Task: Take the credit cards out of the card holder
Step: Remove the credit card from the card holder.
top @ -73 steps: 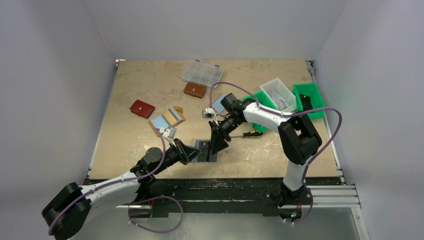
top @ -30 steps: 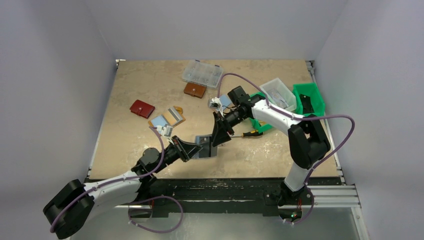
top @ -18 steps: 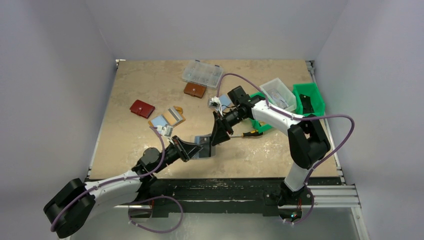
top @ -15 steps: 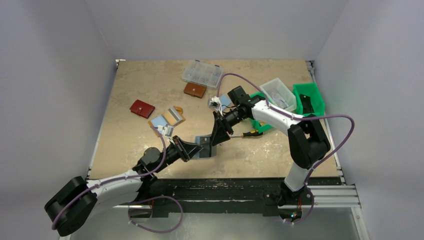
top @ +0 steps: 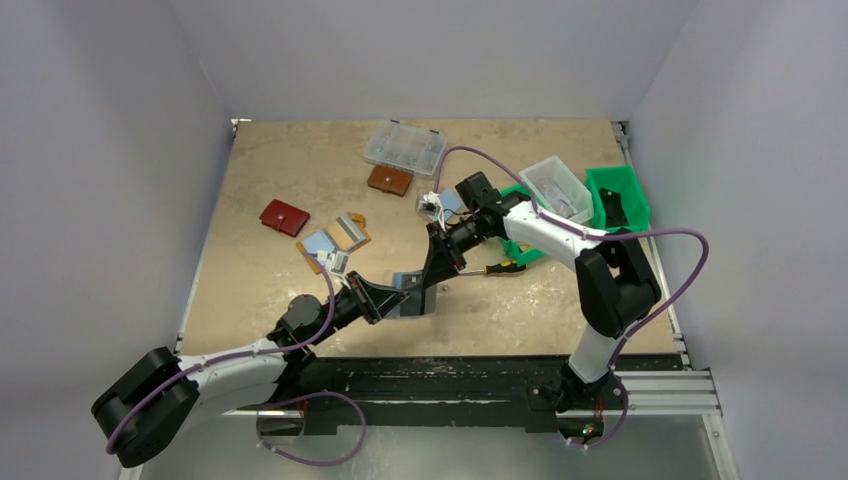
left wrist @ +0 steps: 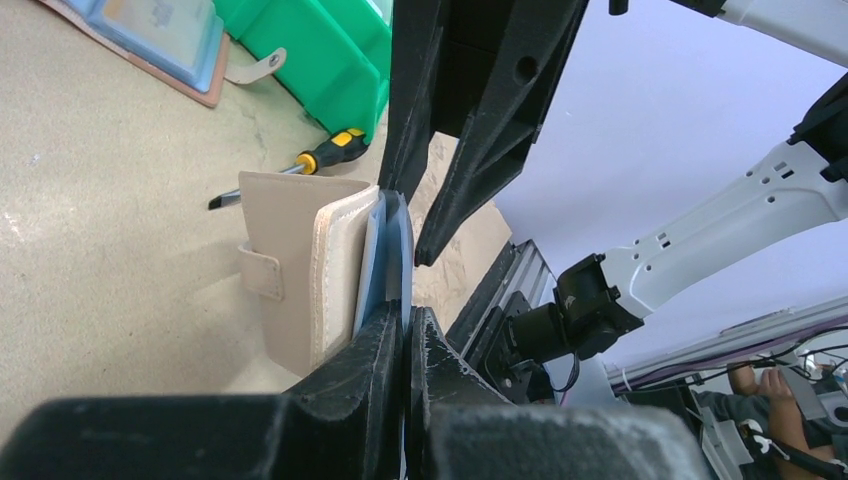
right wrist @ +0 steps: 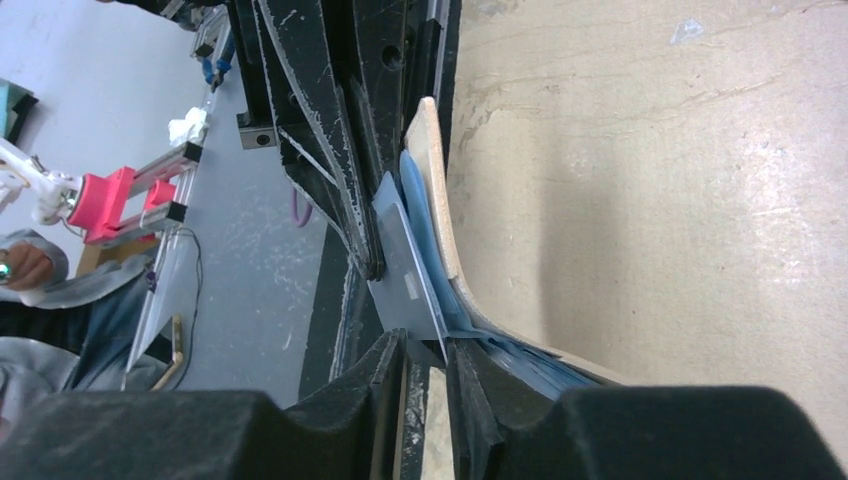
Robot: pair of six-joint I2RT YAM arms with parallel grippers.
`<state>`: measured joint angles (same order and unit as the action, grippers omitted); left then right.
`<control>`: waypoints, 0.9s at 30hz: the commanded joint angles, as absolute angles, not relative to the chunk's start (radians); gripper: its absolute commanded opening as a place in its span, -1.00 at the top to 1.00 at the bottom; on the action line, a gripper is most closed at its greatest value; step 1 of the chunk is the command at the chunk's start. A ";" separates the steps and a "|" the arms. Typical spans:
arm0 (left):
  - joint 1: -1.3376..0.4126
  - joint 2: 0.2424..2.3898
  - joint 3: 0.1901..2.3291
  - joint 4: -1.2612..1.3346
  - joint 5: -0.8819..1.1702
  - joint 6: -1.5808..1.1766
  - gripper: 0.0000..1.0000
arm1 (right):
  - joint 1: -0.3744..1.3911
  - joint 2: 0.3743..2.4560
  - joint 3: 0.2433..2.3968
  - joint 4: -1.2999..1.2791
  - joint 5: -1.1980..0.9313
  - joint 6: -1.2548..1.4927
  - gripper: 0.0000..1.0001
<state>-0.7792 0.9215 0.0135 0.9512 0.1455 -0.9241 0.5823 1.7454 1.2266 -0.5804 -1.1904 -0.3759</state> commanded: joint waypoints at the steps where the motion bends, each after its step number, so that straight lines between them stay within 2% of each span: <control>1: -0.778 0.926 0.042 1.071 0.144 -0.929 1.00 | 0.587 1.730 1.220 -0.546 -1.228 -0.341 0.61; 3: -0.778 0.923 0.039 1.068 0.137 -0.930 1.00 | 0.586 1.731 1.220 -0.546 -1.234 -0.341 0.82; 6: -0.779 0.905 0.033 1.048 0.117 -0.932 1.00 | 0.586 1.733 1.221 -0.546 -1.238 -0.341 0.99; 11: -0.778 0.850 0.025 0.992 0.088 -0.933 0.97 | 0.586 1.739 1.222 -0.553 -1.245 -0.351 1.00; 15: -0.778 0.816 0.022 0.958 0.081 -0.934 0.84 | 0.586 1.744 1.224 -0.559 -1.246 -0.357 1.00; 27: -0.778 0.833 0.026 0.938 0.103 -0.942 0.65 | 0.585 1.752 1.226 -0.567 -1.225 -0.372 1.00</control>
